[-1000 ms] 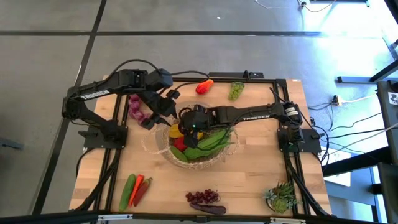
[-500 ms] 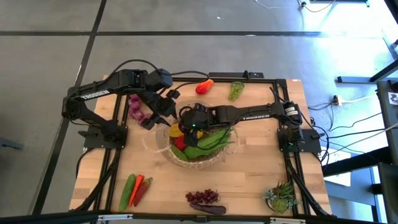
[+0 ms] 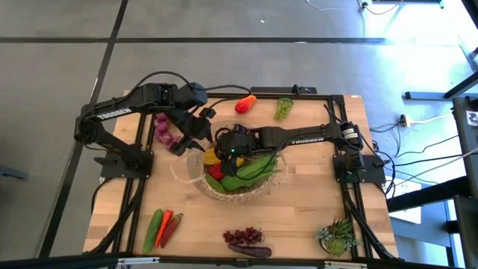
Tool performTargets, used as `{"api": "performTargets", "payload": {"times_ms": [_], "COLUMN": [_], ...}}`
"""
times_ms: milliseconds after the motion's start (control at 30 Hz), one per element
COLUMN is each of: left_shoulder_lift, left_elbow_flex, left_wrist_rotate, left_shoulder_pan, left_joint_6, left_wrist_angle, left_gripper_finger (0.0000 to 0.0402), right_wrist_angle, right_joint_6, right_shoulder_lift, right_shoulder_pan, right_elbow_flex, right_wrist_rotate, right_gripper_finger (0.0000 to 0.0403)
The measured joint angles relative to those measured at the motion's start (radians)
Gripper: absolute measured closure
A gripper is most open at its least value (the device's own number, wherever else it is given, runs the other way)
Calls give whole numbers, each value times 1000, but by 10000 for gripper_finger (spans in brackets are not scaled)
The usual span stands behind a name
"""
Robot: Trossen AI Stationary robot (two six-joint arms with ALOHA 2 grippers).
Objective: Build produce basket
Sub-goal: Put the purple plum into the brown basket
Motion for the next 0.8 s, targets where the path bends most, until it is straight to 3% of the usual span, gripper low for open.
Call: {"api": "performTargets", "payload": {"times_ms": [800], "left_shoulder_lift": [0], "left_elbow_flex": [0], "left_wrist_rotate": [-1], "left_shoulder_pan": [0], "left_joint_6": [1], "left_wrist_angle": [1], "left_gripper_finger": [230], "right_wrist_angle": [5], "right_joint_6": [26], "right_shoulder_lift": [0], "right_shoulder_pan": [-1], "right_elbow_flex": [0], "right_wrist_rotate": [-15], "right_gripper_finger": [77]}}
